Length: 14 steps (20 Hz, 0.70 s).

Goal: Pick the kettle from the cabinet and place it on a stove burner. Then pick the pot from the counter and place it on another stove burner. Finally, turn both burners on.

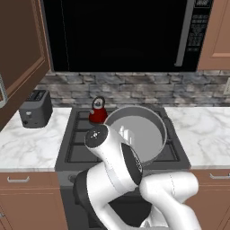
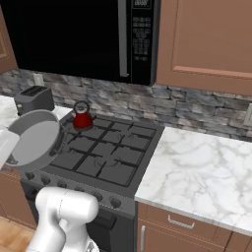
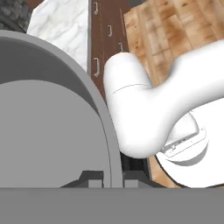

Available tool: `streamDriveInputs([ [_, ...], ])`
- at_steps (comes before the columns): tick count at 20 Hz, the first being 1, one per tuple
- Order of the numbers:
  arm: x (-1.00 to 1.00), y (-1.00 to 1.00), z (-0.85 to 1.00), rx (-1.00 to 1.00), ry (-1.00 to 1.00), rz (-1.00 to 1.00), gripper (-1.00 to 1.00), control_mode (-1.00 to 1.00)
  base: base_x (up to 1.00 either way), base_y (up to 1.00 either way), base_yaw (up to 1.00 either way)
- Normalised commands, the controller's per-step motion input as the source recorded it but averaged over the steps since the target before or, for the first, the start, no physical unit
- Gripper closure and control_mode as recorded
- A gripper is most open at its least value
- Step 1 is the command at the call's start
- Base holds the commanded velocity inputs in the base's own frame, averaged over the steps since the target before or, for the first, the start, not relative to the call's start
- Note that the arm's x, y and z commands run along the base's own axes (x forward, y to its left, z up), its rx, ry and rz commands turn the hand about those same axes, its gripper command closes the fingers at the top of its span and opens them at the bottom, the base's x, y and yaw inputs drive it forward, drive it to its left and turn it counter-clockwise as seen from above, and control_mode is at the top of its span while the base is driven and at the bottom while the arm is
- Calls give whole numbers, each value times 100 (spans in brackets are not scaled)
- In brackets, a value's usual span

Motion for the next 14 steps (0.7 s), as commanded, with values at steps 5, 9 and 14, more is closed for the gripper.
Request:
streamDriveInputs([
  [5, 18, 0, -10, 0, 1, 0, 100, -100, 0, 0, 0],
  [9, 31, 9, -17, 0, 5, 0, 100, -100, 0, 0, 0],
  [14, 28, 13, -21, 0, 5, 1, 100, -100, 0, 0, 0],
])
